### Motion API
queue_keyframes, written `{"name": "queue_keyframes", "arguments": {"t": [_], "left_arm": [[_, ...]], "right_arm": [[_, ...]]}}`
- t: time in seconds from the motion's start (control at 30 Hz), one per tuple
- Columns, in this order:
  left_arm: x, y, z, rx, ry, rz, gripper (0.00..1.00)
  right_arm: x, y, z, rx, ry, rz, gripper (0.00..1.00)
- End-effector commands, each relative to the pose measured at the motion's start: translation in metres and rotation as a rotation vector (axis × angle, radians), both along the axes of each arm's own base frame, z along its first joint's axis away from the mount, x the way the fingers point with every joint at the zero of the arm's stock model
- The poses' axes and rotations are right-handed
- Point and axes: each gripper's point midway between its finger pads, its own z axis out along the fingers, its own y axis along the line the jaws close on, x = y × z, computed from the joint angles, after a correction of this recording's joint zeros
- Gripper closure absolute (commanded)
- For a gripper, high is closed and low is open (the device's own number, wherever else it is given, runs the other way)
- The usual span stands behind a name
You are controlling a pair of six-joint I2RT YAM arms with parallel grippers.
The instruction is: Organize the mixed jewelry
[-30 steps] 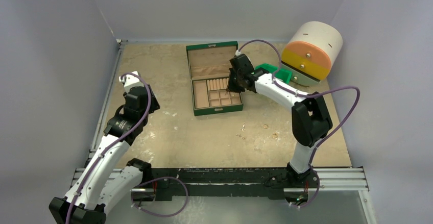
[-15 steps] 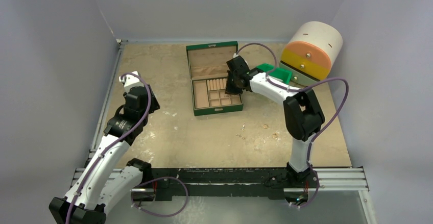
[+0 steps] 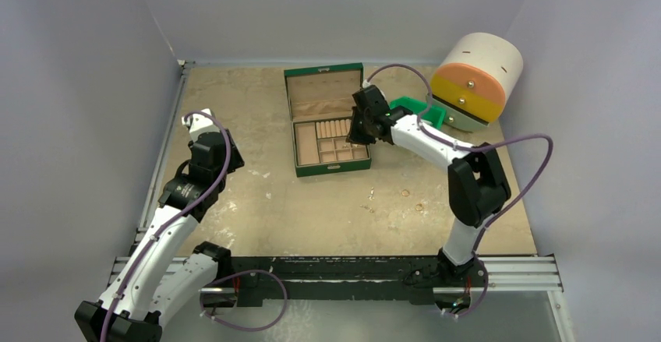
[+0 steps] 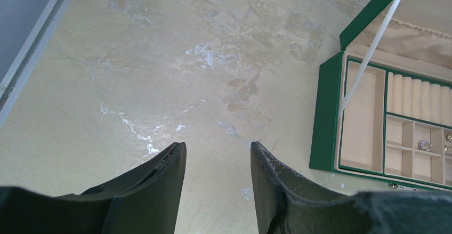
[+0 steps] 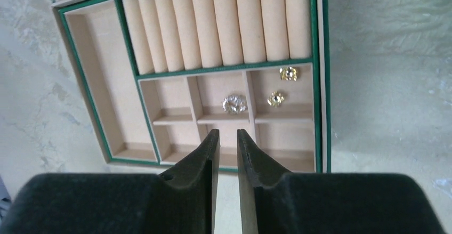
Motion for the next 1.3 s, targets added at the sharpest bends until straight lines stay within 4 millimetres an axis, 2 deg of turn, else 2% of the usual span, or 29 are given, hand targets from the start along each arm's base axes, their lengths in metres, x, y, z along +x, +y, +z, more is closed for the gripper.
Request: {"name": "queue_keyframes", "arguments": {"t": [0.0,0.27,0.43,0.57,0.83,1.27], "left_arm": [[0.007,-0.002,0.018,-0.009,-0.059,-0.006,0.53],[0.008,-0.003,0.017,-0.008,-0.055,-0.007,0.53],[0.008,-0.002,0.016,-0.007,-0.055,-0.005,0.53],[0.007,-0.002,0.017,-0.006,-0.056,-0.003,0.53],[0.007,-0.001,0.017,-0.004,-0.057,0.0,0.53],[0.007,-0.001,0.016,-0.004,-0.054,0.0,0.53]], "right_arm": [[-0.011,-0.011,0.029,0.019,-0.058,-0.027,0.79],[-0.05,-0.038,0.03,0.017,-0.053,-0.047,0.74],[-0.075,-0.05,0.017,0.027,-0.023,-0.051,0.72],[-0.09,-0.06,-0.004,0.004,0.017,-0.07,0.72],[-0.098,-0.07,-0.034,-0.048,0.067,-0.086,0.69],[-0.093,-0.07,-0.057,-0.089,0.106,-0.097,0.68]]}}
